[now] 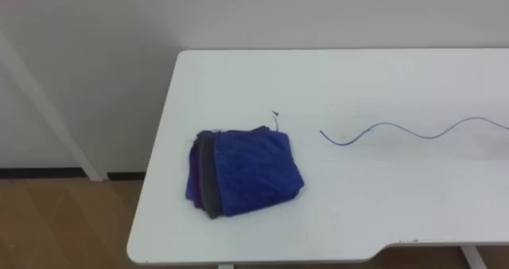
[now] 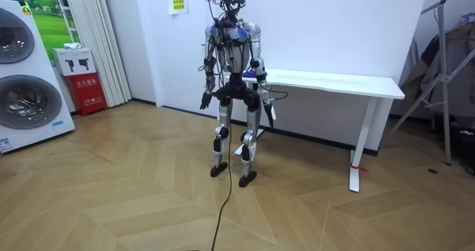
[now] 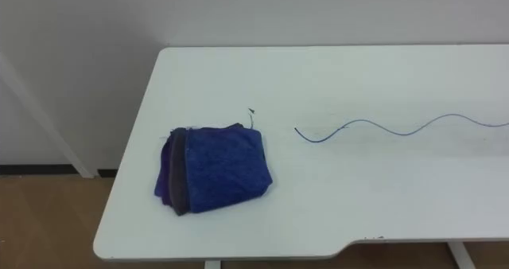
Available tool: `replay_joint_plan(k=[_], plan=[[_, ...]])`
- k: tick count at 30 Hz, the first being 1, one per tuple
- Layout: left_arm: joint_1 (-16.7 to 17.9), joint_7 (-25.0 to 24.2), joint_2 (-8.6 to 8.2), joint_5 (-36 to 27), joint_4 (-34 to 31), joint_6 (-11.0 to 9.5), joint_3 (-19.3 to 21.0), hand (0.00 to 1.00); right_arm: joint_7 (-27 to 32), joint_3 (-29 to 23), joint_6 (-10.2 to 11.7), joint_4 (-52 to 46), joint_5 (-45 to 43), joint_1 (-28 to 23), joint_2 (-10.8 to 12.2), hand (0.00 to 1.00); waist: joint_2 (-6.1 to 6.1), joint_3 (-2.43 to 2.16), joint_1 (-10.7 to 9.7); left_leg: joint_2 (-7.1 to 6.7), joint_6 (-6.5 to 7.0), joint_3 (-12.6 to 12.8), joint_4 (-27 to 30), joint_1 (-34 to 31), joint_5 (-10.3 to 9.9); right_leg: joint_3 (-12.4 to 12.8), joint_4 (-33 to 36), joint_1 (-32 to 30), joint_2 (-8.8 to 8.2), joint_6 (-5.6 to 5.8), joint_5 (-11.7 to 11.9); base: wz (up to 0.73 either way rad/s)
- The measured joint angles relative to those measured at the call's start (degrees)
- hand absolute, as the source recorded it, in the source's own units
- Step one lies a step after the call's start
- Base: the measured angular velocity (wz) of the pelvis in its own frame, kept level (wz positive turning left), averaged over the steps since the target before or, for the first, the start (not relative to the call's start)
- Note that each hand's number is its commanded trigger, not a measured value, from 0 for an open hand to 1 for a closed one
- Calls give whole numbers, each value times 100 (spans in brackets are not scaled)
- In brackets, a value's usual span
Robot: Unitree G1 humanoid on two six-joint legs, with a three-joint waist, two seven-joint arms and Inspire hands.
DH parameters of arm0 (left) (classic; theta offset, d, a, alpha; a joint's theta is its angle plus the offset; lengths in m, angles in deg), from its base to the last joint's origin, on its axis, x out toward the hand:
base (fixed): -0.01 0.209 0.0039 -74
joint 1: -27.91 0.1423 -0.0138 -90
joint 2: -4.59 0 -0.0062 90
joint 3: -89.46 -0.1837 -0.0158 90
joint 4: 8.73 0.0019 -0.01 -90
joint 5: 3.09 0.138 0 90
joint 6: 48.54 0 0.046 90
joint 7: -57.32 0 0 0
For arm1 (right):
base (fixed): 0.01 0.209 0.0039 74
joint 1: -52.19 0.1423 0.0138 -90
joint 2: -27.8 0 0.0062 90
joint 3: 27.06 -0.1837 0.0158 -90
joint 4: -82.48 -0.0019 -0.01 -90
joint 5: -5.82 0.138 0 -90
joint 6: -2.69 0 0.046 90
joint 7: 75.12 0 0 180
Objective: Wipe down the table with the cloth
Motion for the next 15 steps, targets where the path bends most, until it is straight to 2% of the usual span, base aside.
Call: replay_joint_plan(k=[15], plan=[[-3,15,1,-7,0,-18,0,0,2,-4,4,-4,21,2,-3,0,-18,6,5,1,0,18,2,-22,0,21,8,-37,0,0,0,0]])
